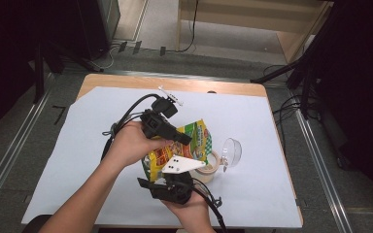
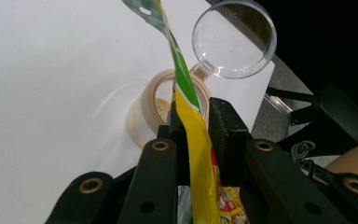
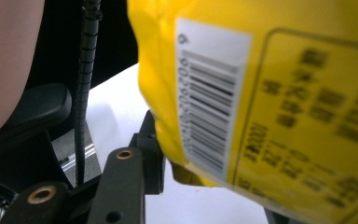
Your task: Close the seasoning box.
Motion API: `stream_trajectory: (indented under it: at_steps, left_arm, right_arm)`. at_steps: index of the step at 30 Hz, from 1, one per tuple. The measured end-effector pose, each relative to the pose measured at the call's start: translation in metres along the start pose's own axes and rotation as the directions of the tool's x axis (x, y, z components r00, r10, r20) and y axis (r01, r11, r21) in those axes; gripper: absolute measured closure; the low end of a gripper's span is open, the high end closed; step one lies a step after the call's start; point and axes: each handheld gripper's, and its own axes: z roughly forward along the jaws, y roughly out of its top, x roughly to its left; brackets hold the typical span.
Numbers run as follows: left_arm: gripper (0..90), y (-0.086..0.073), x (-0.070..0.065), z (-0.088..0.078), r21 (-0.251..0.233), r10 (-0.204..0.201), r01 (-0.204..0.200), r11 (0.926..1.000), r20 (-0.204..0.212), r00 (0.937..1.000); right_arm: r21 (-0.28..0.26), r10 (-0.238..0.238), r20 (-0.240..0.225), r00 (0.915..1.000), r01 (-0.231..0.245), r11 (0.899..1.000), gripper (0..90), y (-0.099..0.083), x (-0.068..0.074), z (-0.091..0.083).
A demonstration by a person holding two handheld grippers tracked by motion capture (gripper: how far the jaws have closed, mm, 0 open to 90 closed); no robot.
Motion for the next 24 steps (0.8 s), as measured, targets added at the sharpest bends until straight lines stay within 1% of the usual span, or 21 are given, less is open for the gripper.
stream_trajectory:
  at_steps: [4,6,8,11,14,16,18,19,21,24]
  left_arm:
    - [81.7,0.0002,0.0003,0.0,-0.001,-0.001,0.001,1.0,-0.001,1.0]
    - [81.9,-0.0003,-0.0005,-0.0005,-0.003,0.007,-0.007,1.0,-0.002,1.0]
    - [81.7,-0.001,-0.002,-0.0016,-0.005,0.019,-0.019,0.9998,-0.01,0.9998]
    - [80.9,-0.0031,-0.005,-0.0028,-0.02,0.028,-0.029,0.9994,-0.02,0.9994]
    - [80.0,-0.0052,-0.0051,-0.0047,-0.034,0.029,-0.03,0.999,-0.027,0.9992]
    - [80.1,-0.0064,-0.005,-0.0055,-0.04,0.029,-0.03,0.9987,-0.023,0.9993]
    - [80.0,-0.0077,-0.0043,-0.0065,-0.043,0.036,-0.037,0.9984,-0.028,0.999]
    - [79.8,-0.0083,-0.0044,-0.0069,-0.048,0.033,-0.035,0.9982,-0.034,0.9989]
    - [79.1,-0.0088,-0.0039,-0.0077,-0.057,0.033,-0.035,0.9977,-0.035,0.9988]
    - [79.3,-0.0086,-0.0047,-0.0075,-0.057,0.036,-0.039,0.9976,-0.044,0.9984]
  right_arm:
    - [0.017,-0.05,0.024,0.9985,0.05,0.999,62.3,-0.0005,0.0021,0.0013]
    - [0.026,-0.076,0.039,0.9963,0.075,0.997,64.7,-0.0008,0.0029,0.0022]
    - [0.029,-0.089,0.045,0.995,0.088,0.996,65.5,-0.0009,0.004,0.0021]
    - [0.024,-0.086,0.046,0.9952,0.085,0.996,66.1,-0.001,0.0046,0.0027]
    - [0.015,-0.076,0.039,0.9964,0.076,0.997,66.3,-0.0005,0.0046,0.0024]
    - [0.01,-0.074,0.038,0.9966,0.073,0.997,66.2,-0.0002,0.0052,0.0022]
    - [0.009,-0.074,0.038,0.9965,0.074,0.997,66.0,-0.0003,0.0056,0.0024]
    - [0.005,-0.071,0.037,0.9968,0.071,0.997,65.8,-0.0003,0.0053,0.0026]
    - [-0.003,-0.06,0.029,0.9978,0.06,0.998,65.7,0.0002,0.0045,0.0023]
    - [-0.005,-0.05,0.02,0.9986,0.05,0.999,65.7,0.0011,0.0031,0.0025]
